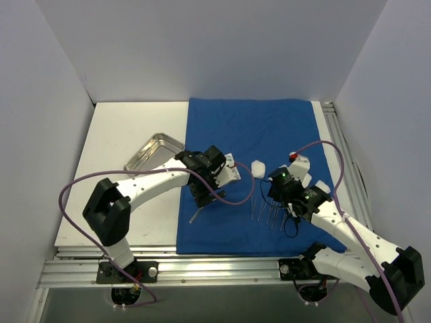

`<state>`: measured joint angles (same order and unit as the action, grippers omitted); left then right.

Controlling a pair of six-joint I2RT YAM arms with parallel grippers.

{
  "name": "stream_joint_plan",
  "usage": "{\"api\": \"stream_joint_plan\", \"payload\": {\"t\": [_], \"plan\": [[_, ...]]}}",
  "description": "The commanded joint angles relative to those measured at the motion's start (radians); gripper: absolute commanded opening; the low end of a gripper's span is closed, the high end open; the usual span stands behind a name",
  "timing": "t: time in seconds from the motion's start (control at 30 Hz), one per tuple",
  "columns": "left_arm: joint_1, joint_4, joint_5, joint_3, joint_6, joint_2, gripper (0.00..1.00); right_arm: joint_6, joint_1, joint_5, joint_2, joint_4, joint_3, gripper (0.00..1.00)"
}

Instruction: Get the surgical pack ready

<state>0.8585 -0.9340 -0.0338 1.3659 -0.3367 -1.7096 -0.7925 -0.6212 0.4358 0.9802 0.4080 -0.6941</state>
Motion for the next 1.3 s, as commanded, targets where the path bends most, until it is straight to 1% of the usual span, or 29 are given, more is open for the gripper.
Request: {"api": "stream_joint_plan", "payload": {"t": [0.0,0.13,0.27,0.37,0.5,0.6,0.63,0.7,0.87,1.07,1.17,1.2,1.27], "plan": [[0.001,-0.003,0.034,0.053,0.002,-0.065,0.84,-0.036,0.008,0.051,-0.006,0.022,0.015,0.35],[0.002,0.023,0.034,0.021,-0.015,-0.12,0.81,-0.013,0.02,0.078,-0.008,0.031,0.005,0.35],[0.004,0.063,0.021,-0.025,-0.036,-0.163,0.77,0.042,0.044,0.083,0.021,0.031,-0.044,0.34],[0.004,0.076,0.017,-0.045,-0.061,-0.139,0.76,0.041,0.048,0.09,0.035,0.043,-0.068,0.34],[0.02,0.09,0.074,-0.073,-0.11,-0.11,0.75,0.003,0.048,0.049,-0.008,0.002,0.007,0.33],[0.048,0.058,0.09,-0.042,-0.113,-0.156,0.72,-0.013,0.048,0.035,-0.017,0.011,0.021,0.33],[0.05,0.013,0.133,-0.021,-0.107,-0.192,0.7,-0.016,0.048,0.038,-0.02,0.032,0.016,0.33],[0.047,-0.031,0.156,0.045,-0.064,-0.225,0.69,-0.022,0.048,0.032,-0.046,0.031,0.016,0.33],[0.002,-0.04,0.204,0.061,0.008,-0.255,0.68,-0.037,0.048,0.034,-0.112,0.035,0.021,0.33],[-0.004,-0.097,0.177,0.098,0.013,-0.306,0.66,-0.034,0.048,0.044,-0.135,0.052,0.004,0.33],[-0.009,-0.071,0.092,0.075,0.008,-0.297,0.66,-0.031,0.048,0.041,-0.138,0.051,0.004,0.32],[-0.009,-0.043,0.043,0.064,0.007,-0.295,0.66,-0.031,0.048,0.041,-0.138,0.049,0.005,0.32],[-0.009,-0.031,0.005,0.041,-0.001,-0.298,0.63,-0.031,0.048,0.044,-0.14,0.049,0.004,0.32]]}}
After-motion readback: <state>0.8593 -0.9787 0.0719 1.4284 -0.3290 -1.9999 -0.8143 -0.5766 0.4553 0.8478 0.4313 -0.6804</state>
